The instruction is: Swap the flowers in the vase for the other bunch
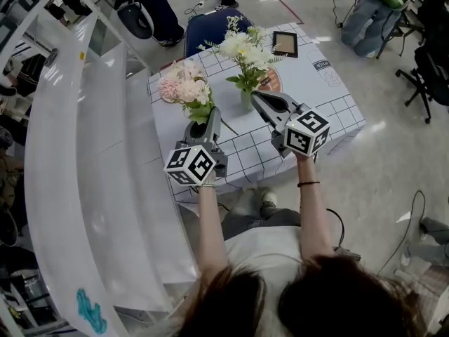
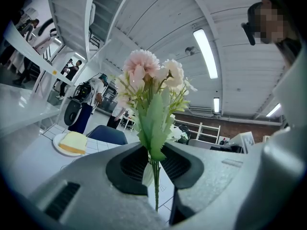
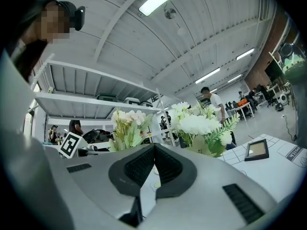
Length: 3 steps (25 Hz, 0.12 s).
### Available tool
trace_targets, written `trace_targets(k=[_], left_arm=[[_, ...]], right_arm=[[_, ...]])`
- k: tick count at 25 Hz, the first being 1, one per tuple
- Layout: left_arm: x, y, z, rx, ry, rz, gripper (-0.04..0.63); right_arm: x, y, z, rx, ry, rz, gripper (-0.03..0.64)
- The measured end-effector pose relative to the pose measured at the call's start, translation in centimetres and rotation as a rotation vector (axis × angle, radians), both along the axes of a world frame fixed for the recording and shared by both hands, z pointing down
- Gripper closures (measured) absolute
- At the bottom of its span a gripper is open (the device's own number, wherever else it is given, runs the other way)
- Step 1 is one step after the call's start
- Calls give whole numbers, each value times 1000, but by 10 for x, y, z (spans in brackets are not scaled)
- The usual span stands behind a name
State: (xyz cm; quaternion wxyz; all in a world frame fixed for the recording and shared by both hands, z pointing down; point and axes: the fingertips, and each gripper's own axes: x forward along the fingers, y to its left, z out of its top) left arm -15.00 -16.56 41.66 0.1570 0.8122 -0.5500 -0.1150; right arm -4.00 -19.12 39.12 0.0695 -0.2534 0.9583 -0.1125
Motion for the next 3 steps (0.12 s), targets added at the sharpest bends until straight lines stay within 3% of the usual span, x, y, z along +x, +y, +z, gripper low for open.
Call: trace_targets(k=[3], left_arm=[[1,-1,-3,5,-2,5,520]], right_arm=[[2,0,-3,5,0,2,607]])
